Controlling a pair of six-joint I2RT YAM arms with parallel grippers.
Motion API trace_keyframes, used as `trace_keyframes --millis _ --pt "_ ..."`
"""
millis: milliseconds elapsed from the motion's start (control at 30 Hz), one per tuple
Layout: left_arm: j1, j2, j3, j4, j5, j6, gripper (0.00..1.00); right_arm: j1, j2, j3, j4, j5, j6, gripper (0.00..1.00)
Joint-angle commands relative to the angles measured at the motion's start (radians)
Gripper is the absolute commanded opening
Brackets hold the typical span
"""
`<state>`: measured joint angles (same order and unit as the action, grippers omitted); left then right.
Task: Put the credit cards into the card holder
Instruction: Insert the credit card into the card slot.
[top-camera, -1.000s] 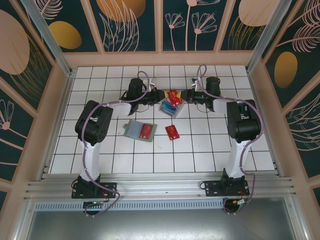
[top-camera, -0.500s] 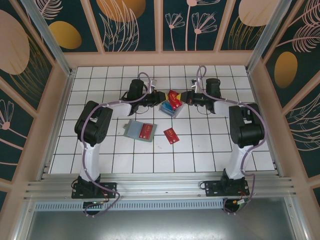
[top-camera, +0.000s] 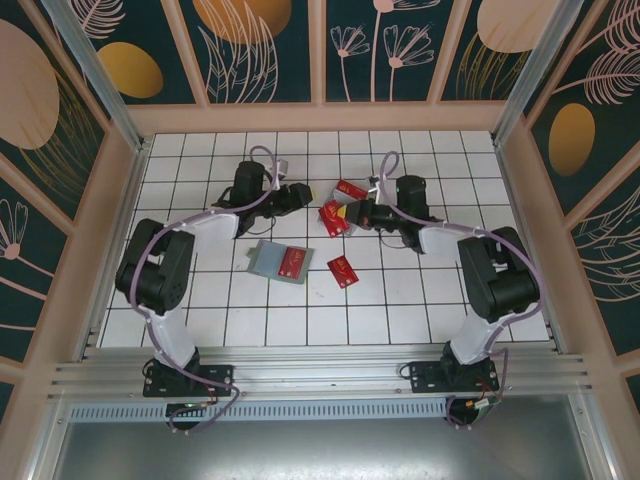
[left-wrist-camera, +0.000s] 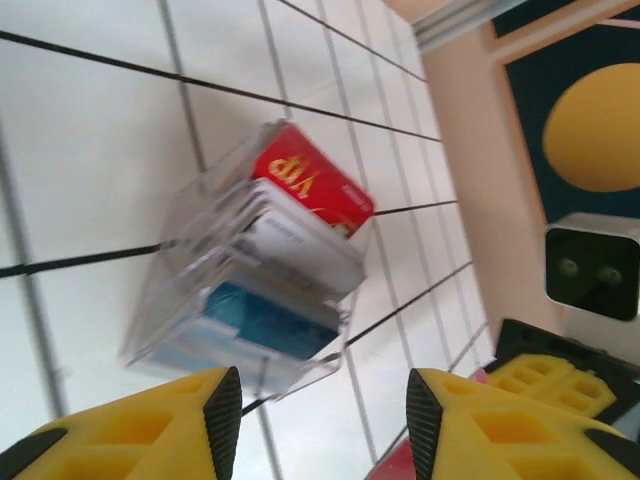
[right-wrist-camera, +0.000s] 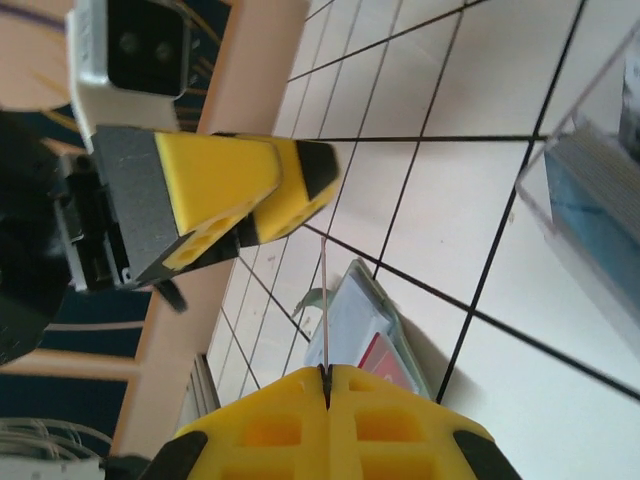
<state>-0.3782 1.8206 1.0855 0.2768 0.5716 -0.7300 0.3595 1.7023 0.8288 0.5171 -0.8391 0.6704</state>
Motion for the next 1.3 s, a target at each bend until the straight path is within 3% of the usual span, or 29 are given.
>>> trace_keyframes --millis 0,233,400,533,667,833,967,1267 --pt "0.014 -0.100 -0.038 -0.229 -0.200 0.152 0.50 0.117 -0.069 -0.065 0.083 0.179 0.130 0.00" --pt "0.015 -0.228 -0.199 -0.388 -0.420 0.224 0.47 0.367 0.025 -0.108 0.177 0.437 0.282 0.00" --pt "0.014 -0.218 -0.271 -0.440 -0.530 0.238 0.45 0.411 0.147 -0.096 0.268 0.497 0.357 0.00" --pt "0.015 -0.223 -0.336 -0.439 -0.578 0.220 0.36 0.411 0.197 -0.067 0.255 0.526 0.351 0.00" --pt "0.014 -0.239 -0.394 -0.410 -0.560 0.197 0.30 0.411 0.248 -0.035 0.256 0.515 0.354 0.00" --pt "0.015 -0.223 -0.465 -0.333 -0.452 0.168 0.20 0.411 0.276 -0.020 0.268 0.501 0.363 0.00" --pt "0.015 -0.227 -0.508 -0.274 -0.386 0.131 0.16 0.412 0.293 -0.003 0.267 0.486 0.353 0.00" --pt "0.014 -0.227 -0.519 -0.246 -0.346 0.110 0.10 0.428 0.317 0.022 0.260 0.495 0.341 0.00"
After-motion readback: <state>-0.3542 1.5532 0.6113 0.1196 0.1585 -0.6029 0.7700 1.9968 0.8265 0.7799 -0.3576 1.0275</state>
